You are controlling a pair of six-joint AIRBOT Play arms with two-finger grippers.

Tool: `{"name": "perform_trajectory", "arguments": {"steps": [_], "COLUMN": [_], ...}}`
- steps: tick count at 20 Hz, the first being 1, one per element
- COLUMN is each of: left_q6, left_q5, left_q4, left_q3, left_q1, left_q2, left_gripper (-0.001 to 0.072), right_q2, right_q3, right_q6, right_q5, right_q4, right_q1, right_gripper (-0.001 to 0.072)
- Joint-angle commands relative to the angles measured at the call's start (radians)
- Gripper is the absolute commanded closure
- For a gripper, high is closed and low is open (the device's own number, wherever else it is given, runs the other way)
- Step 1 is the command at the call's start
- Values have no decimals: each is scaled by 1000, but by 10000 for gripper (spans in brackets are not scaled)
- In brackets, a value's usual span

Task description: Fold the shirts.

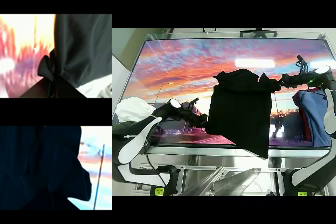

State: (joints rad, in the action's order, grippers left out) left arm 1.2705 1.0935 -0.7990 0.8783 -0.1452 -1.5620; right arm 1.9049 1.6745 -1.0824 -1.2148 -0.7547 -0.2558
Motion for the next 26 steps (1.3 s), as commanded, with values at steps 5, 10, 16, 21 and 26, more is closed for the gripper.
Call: {"name": "perform_trajectory", "arguments": {"steps": [5,10,16,21,26], "left_q6": [3,14,13,33,96], "left_q5": [-85,-20,129,283,482], "left_q4": [-47,-71,-72,-72,-76], "left_q3": [441,835,1144,1193,1027], "left_q1": [161,280,283,285,293], "left_q2": [-48,-246,-489,-491,-355], "left_gripper": [694,694,693,-7,4], "right_q2": [-61,-197,-478,-497,-499], "right_q3": [-31,-291,-740,-721,-546], "right_q6": [-217,-258,-332,-311,-264], "right_q5": [-179,-280,30,163,-30], "right_q4": [-266,-255,-254,-206,-230], "right_q1": [-50,-37,82,138,77], "right_gripper": [691,690,688,661,110]}}
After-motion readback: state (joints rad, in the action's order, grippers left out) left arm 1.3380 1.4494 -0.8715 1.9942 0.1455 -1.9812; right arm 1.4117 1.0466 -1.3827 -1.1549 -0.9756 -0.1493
